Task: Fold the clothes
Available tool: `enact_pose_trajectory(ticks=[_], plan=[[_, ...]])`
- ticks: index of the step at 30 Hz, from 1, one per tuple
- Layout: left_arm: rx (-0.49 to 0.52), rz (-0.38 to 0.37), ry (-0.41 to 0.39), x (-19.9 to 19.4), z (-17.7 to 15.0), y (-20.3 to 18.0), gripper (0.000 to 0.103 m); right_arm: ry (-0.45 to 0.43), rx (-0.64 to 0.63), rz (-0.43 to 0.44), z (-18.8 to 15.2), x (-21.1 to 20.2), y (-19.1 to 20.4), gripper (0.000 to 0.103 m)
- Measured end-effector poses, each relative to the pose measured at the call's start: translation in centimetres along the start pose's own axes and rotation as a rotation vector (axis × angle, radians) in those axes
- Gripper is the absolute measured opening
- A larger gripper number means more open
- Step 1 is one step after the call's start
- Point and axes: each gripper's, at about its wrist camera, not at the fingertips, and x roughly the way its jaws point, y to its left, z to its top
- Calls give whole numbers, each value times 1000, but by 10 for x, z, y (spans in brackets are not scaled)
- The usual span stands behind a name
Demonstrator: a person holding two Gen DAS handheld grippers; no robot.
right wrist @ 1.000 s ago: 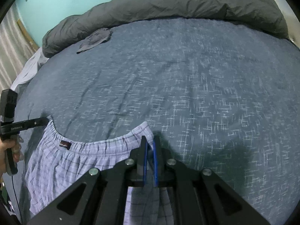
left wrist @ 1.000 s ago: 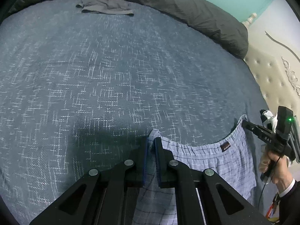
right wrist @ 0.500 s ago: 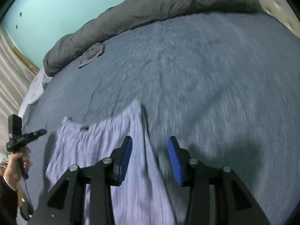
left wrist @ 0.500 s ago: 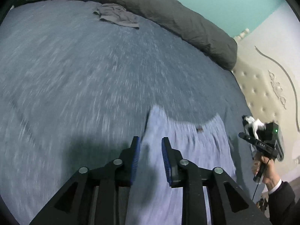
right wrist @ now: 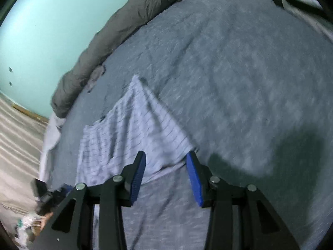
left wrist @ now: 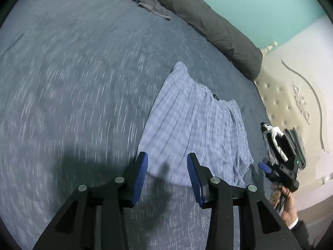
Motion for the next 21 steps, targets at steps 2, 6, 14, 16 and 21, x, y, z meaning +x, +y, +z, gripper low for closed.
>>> enact_pose_trajectory(ticks=[2, 6, 14, 16, 21], plan=[[-27, -13, -25, -2, -10, 1, 46, -6, 26, 35, -13, 6, 6, 41], [-48, -28, -47, 1, -26, 0, 53, -13, 62, 112, -37, 21, 18, 41], [-59, -22, -64, 15, -34, 7, 53, -34, 104, 123, -45, 39, 15, 41], [-67, -16, -71, 18, -33, 10, 54, -65, 109, 93, -40, 36, 11, 41], [-74, 13, -113, 14, -21, 16, 54, -87, 141, 44, -32, 32, -2, 41]])
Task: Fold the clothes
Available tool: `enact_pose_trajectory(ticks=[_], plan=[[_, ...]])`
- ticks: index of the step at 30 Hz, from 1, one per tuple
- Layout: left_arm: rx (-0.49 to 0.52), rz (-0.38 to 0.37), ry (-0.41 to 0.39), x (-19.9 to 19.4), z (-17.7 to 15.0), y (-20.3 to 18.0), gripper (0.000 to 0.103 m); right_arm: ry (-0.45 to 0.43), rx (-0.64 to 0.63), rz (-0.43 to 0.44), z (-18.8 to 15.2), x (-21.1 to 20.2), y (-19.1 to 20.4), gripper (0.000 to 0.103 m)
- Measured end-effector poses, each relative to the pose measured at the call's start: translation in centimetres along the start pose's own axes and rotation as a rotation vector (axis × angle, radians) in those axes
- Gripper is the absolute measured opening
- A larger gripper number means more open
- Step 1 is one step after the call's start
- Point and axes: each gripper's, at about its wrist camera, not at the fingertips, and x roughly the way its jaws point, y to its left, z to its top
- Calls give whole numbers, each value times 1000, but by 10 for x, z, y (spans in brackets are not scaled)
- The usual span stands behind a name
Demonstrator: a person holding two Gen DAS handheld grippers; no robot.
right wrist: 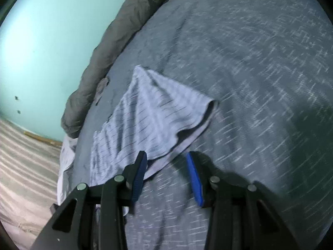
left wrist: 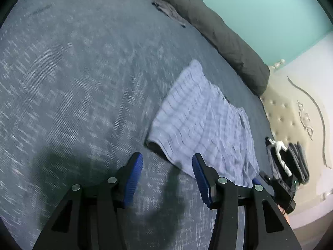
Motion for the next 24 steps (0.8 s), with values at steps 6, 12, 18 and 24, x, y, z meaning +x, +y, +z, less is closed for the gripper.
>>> enact_pose_trajectory(ticks=[6, 12, 18, 24], plan=[[4, 34, -18, 3, 10, 11, 54, -83, 21, -49, 15, -8, -12, 41], [25, 45, -23, 10, 16, 8, 52, -102, -4, -61, 28, -5, -12, 38], [10, 49, -23, 12, 17, 13, 37, -85, -60, -48, 28, -3, -7, 13], [-28, 26, -23, 10, 18, 22, 17, -86, -49, -21, 30, -1, -7, 2]])
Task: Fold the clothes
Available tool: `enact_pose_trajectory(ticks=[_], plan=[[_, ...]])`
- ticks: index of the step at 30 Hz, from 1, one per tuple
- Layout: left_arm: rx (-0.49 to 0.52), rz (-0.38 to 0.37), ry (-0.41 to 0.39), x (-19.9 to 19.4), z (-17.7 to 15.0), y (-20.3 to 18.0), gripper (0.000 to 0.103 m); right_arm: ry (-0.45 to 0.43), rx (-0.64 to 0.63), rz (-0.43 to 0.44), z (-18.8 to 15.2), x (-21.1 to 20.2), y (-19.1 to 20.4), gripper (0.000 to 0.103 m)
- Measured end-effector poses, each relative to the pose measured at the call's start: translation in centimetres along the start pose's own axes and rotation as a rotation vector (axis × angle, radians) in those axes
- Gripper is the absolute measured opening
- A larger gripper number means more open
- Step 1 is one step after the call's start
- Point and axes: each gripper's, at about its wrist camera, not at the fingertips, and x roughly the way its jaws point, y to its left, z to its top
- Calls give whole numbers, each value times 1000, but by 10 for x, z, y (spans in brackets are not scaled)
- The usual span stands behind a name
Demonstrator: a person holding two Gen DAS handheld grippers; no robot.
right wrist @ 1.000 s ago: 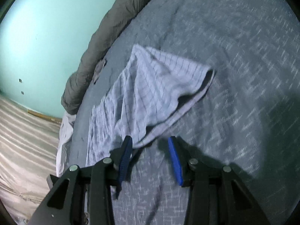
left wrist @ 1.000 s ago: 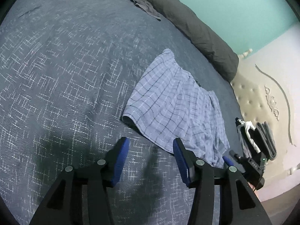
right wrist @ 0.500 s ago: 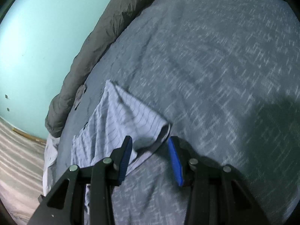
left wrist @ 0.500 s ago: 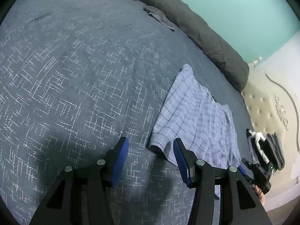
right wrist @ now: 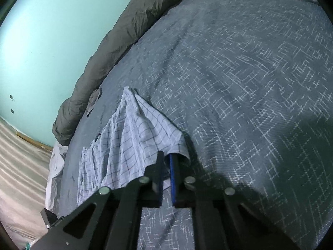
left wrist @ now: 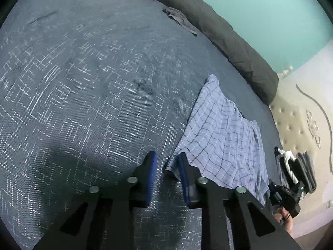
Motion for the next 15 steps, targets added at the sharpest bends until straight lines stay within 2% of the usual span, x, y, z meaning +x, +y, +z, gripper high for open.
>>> enact_pose_trajectory(ticks=[1, 6, 15], plan=[[3, -3, 0, 0, 0, -1, 12, -9, 2, 3, 1, -2, -1, 1], [16, -7, -4, -2, 0, -3, 5, -42, 35, 20, 6, -11, -10, 1], [12, -7, -17, -4, 1, -3, 5, -108, 86, 35, 23, -25, -27, 1]])
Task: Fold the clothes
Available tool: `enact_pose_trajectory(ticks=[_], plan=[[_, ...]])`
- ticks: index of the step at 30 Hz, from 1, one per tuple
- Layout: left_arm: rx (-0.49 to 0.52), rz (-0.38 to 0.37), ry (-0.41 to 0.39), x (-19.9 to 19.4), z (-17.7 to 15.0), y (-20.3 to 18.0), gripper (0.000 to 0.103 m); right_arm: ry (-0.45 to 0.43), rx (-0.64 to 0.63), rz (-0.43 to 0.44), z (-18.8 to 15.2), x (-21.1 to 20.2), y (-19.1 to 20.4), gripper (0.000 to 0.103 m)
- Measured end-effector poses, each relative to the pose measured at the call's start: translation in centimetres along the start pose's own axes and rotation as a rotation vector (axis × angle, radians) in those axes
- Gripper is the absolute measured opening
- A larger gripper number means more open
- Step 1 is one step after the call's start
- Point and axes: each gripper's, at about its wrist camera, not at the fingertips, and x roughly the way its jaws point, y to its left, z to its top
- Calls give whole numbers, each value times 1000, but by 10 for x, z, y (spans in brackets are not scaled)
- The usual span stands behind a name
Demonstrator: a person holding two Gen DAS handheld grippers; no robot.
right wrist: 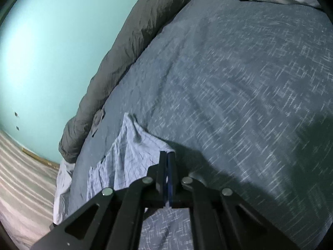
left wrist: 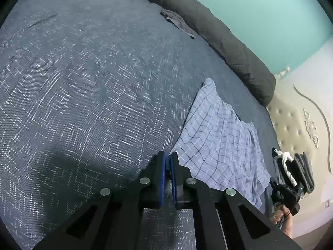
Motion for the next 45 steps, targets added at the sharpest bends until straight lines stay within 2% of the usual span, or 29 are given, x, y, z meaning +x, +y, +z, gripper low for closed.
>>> enact_pose_trajectory(ticks=[4, 12, 20, 25, 27, 30, 32, 35, 40, 44, 45], plan=[[6, -2, 1, 1, 0, -3, 5, -18, 48, -18, 5, -2, -13, 1], [0, 3, -2, 1, 1, -1, 5, -55, 66, -21, 13, 1, -17, 1], [10, 23, -29, -8, 4, -5, 5, -19, 102, -86, 12, 5, -22, 4], [16, 28, -44, -16, 6, -6, 9, -29, 44, -101, 9, -3, 1, 6], [15, 31, -42, -17, 7, -6, 12, 10, 27, -63, -1, -1, 16, 10], [20, 26, -44, -19, 6, -13, 14, 118, 15, 12, -23, 14, 34, 31], [40, 20, -46, -22, 5, -20, 16, 196, -9, 51, -42, 26, 49, 31], [57, 16, -51, -24, 5, -29, 20, 266, -23, 75, -62, 40, 60, 31], [62, 6, -49, -21, 5, -37, 23, 318, -28, 71, -78, 53, 64, 31], [61, 6, -37, -16, 3, -39, 23, 324, -43, 77, -83, 65, 69, 30], [61, 7, -35, -15, 2, -39, 23, 325, -41, 87, -83, 67, 69, 25]])
